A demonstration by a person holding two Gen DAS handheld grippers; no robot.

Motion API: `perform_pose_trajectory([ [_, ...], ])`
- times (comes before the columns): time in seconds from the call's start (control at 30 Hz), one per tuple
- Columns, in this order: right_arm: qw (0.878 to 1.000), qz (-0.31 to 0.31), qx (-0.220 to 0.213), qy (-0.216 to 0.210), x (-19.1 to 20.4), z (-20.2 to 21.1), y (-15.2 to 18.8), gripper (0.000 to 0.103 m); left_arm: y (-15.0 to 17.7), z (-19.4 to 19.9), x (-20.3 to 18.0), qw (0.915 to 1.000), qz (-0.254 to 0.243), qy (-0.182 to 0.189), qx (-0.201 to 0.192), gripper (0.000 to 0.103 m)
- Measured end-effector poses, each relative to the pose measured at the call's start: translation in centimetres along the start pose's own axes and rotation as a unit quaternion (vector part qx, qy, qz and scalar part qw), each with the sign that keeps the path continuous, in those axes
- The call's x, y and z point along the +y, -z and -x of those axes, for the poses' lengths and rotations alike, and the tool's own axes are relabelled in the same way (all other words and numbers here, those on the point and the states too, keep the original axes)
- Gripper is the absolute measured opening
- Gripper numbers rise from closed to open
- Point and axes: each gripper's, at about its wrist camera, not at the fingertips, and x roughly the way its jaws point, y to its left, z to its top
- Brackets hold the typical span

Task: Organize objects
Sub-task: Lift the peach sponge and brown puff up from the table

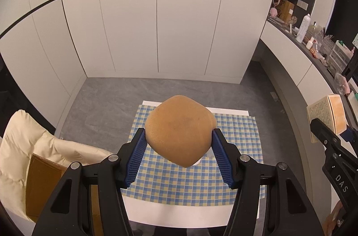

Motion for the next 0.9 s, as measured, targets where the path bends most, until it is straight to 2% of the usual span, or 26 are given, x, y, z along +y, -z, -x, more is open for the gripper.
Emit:
perform_pose_trajectory([
  [0.3,1.000,0.011,0.005,0.001,1.0,0.1,0.6,0.054,1.0,-0.4,-0.3,0.9998,-0.006,0.013,0.016,0.060],
  [0.9,1.000,0.020,0.015,-0.006,2.3,-1.0,1.6,0.054,1.8,-0.9,1.2,0.9998,0.006,0.000,0.020,0.060],
])
